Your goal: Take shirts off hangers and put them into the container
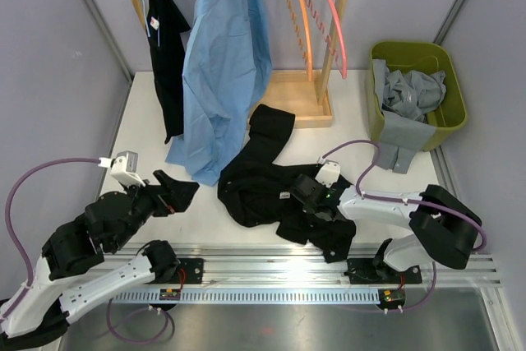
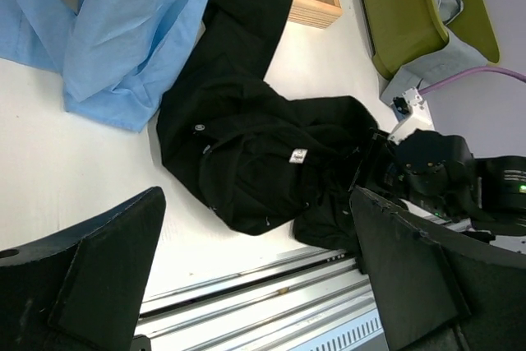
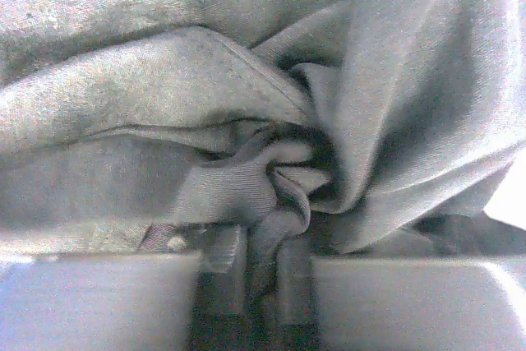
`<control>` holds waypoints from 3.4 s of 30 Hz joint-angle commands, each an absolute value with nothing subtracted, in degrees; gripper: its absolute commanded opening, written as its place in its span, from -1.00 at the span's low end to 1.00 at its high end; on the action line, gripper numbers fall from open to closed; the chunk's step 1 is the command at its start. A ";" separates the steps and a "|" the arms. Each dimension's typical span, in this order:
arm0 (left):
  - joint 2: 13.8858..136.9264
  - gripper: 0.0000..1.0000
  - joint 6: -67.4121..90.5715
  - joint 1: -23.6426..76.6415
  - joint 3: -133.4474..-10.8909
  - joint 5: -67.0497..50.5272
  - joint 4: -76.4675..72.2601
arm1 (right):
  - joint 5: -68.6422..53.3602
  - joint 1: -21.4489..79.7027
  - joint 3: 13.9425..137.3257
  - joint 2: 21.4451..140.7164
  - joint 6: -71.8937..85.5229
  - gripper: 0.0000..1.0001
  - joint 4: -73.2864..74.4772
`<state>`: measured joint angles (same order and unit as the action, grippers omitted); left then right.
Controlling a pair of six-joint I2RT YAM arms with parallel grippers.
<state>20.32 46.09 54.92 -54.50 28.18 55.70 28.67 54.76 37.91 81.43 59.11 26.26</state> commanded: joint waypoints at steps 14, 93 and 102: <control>18.71 0.98 48.34 55.11 -53.35 26.28 53.62 | 34.55 55.46 47.62 51.24 48.89 -1.00 34.90; 19.68 0.98 48.78 55.11 -53.88 24.87 53.00 | 40.61 9.07 90.50 68.72 26.65 -1.00 43.16; 20.04 0.98 48.87 55.11 -54.67 24.78 53.35 | 34.54 -1.65 122.40 85.06 17.77 -1.00 35.77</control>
<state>19.68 49.47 54.92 -52.90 25.26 55.64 36.86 1.04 113.34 79.83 23.20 40.42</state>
